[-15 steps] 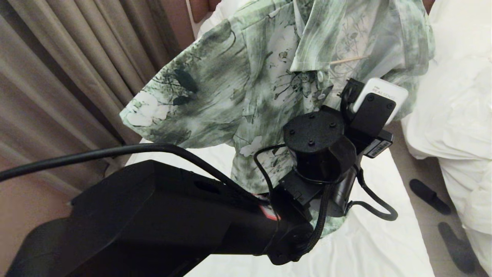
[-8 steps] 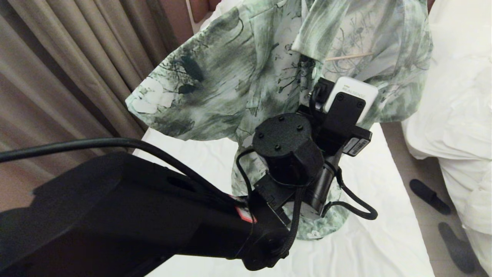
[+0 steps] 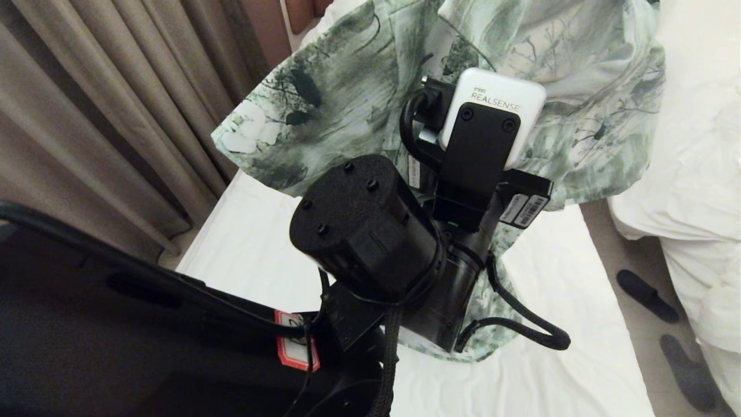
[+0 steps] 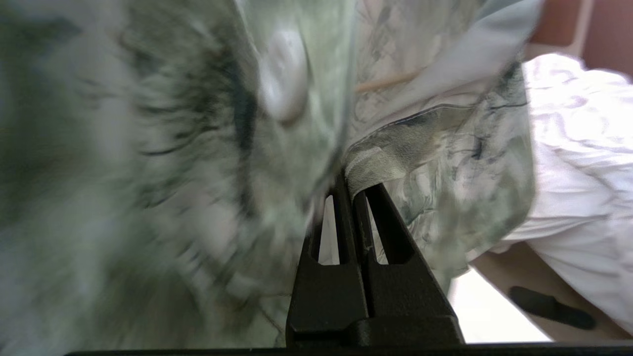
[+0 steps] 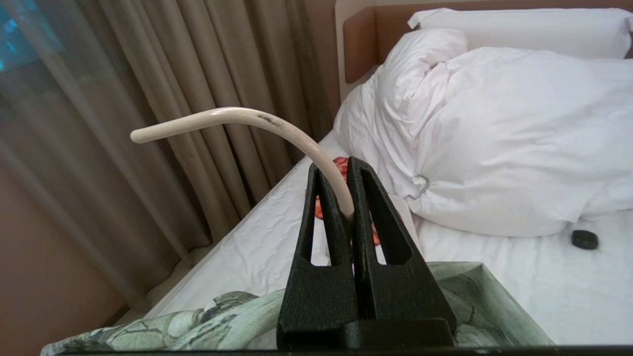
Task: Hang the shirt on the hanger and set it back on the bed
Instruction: Take the clothes hanger out of the clothes
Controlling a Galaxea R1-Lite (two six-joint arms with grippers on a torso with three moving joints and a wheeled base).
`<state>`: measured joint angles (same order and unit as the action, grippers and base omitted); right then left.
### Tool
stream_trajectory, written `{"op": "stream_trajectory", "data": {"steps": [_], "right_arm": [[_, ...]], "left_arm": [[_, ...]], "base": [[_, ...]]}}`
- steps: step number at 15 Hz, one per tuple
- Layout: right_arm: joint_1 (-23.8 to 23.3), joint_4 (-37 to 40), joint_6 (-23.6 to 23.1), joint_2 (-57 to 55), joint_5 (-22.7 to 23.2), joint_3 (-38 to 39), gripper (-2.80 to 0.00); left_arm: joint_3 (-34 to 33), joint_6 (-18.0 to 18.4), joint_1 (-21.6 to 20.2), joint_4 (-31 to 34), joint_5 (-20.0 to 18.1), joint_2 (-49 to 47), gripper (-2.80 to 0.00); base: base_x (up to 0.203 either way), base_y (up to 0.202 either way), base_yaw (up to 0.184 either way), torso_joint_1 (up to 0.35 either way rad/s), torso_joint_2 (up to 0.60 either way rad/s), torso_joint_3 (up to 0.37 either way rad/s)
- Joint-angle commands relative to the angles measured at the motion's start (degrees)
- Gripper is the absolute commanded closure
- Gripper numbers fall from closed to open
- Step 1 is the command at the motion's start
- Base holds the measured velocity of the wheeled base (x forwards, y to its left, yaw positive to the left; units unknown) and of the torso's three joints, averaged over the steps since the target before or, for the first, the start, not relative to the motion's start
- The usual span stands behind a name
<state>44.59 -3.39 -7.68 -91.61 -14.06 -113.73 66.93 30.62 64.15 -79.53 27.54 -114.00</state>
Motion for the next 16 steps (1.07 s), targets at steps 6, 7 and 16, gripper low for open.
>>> {"op": "stream_trajectory", "data": {"steps": [6, 7, 16], "right_arm": [[-0.84, -0.12, -0.05, 0.47, -0.01, 0.00, 0.00], [-0.91, -0.04, -0.05, 0.56, -0.01, 0.00, 0.00], [-1.70, 0.05, -0.05, 1.17, 0.01, 0.00, 0.00]], "left_arm": [[-7.41, -0.69, 2.65, -5.40, 1.40, -0.43, 0.00], [-8.49, -0.94, 2.57, -6.12, 1.46, -0.49, 0.00], [-9.89, -1.44, -2.72, -8.13, 1.38, -1.05, 0.00]], "base": [[0.000, 0.000, 0.000, 0.000, 0.00, 0.000], [0.000, 0.000, 0.000, 0.000, 0.00, 0.000], [0.000, 0.000, 0.000, 0.000, 0.00, 0.000]]}}
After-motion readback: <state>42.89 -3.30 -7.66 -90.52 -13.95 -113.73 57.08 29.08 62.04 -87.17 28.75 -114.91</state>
